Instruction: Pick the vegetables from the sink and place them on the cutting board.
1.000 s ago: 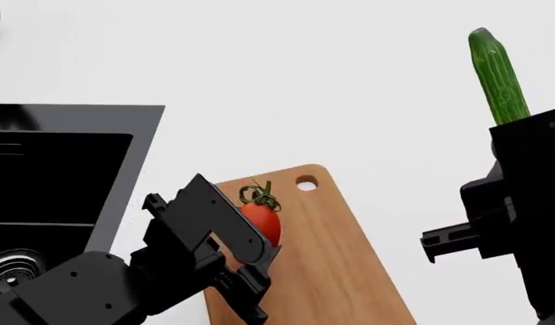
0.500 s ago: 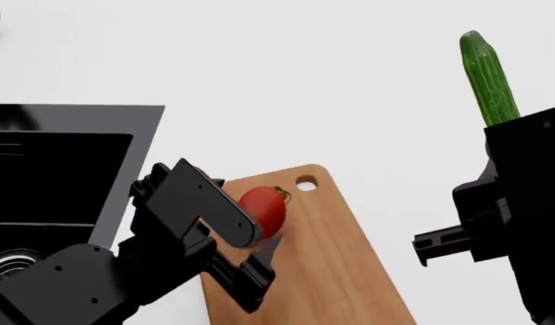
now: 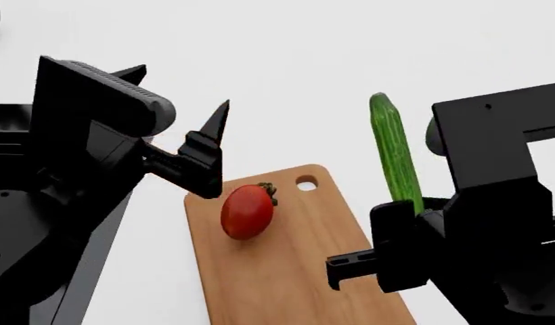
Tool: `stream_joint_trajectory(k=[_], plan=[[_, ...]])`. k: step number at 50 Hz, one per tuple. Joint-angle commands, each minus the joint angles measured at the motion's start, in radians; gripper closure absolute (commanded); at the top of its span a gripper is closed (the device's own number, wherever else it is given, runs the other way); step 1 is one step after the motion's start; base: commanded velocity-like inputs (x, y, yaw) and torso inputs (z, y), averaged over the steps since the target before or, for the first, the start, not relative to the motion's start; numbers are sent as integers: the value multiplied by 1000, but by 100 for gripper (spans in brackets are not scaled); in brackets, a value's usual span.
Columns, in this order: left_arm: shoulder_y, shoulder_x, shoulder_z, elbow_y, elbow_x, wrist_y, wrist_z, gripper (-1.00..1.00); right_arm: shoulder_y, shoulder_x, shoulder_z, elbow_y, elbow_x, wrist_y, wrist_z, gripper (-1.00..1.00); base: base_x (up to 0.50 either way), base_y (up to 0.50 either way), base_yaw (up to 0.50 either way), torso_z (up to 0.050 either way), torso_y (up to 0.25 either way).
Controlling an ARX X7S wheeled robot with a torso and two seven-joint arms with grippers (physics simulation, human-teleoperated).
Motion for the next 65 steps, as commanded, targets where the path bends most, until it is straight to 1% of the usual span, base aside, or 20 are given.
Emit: stream_joint_trajectory(k=[1, 3, 8, 9, 20, 60, 61, 65], plan=[[-2, 8, -101, 18, 1, 38, -74, -100, 46, -22, -97, 95, 259, -127, 91, 100, 0, 0, 0, 0, 0], [1, 3, -101, 29, 0, 39, -75, -100, 41, -24, -115, 98, 264, -131, 98, 100, 0, 0, 0, 0, 0], [-7, -6, -106, 37, -9, 25, -77, -100, -11, -44, -103, 114, 272, -150, 45, 100, 0, 0, 0, 0, 0], [8, -7, -100, 41, -5, 28, -80, -100, -36, -82, -133, 202, 221, -105, -8, 100, 0, 0, 0, 0, 0], [16, -14, -91, 46, -6, 31, -89, -100, -16, -104, -174, 239, 220, -89, -24, 100, 0, 0, 0, 0, 0], [16, -30, -76, 51, -31, 32, -107, -100, -100, -96, -165, 258, 126, -98, -126, 100, 0, 0, 0, 0, 0], [17, -31, -77, 53, -32, 32, -107, -100, -101, -96, -164, 256, 122, -100, -127, -100, 0, 0, 0, 0, 0], [19, -33, -77, 53, -35, 32, -110, -100, -100, -95, -163, 255, 117, -102, -131, -100, 0, 0, 0, 0, 0]])
